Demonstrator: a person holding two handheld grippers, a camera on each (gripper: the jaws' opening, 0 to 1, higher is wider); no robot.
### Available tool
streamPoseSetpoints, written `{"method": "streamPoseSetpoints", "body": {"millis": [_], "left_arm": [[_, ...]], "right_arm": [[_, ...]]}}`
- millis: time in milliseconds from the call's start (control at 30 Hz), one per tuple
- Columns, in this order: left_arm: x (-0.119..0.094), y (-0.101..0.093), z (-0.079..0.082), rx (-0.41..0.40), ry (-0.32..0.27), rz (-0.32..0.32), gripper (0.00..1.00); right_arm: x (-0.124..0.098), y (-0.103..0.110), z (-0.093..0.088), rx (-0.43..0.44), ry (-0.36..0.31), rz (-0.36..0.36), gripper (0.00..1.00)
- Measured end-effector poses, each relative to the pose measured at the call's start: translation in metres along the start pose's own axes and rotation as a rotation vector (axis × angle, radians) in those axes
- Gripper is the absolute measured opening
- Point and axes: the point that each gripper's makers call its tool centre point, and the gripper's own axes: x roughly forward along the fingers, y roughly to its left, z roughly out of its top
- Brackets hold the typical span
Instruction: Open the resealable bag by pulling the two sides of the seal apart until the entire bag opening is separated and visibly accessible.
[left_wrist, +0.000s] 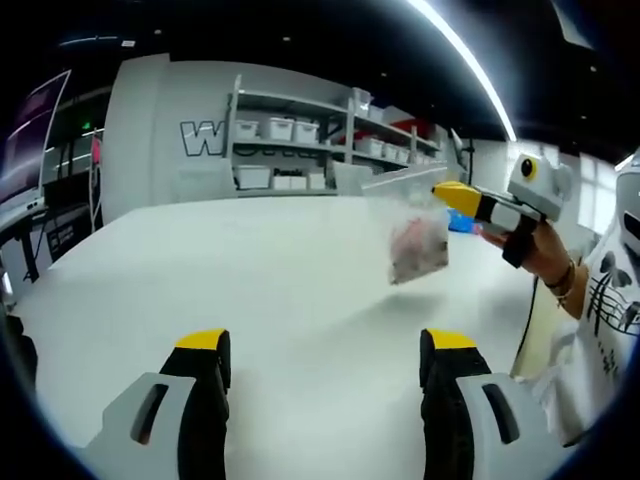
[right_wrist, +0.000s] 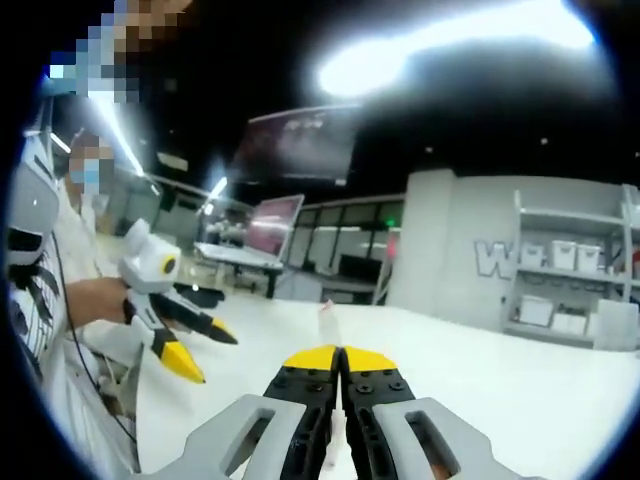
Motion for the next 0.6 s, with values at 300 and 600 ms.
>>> {"method": "streamPoseSetpoints", "body": {"millis": [300, 600], "left_arm": [[-0.004, -0.003, 0.000, 0.008, -0.004, -0.009, 0.76], [-0.008, -0.003, 0.000, 0.018, -0.007, -0.011, 0.74]], "right_arm": [[-0.005, 0.015, -0.005, -0.073, 0.028, 0.036, 0.00], [-0.002, 0.041, -0.010, -0.132, 0.042, 0.104, 0.00]]}}
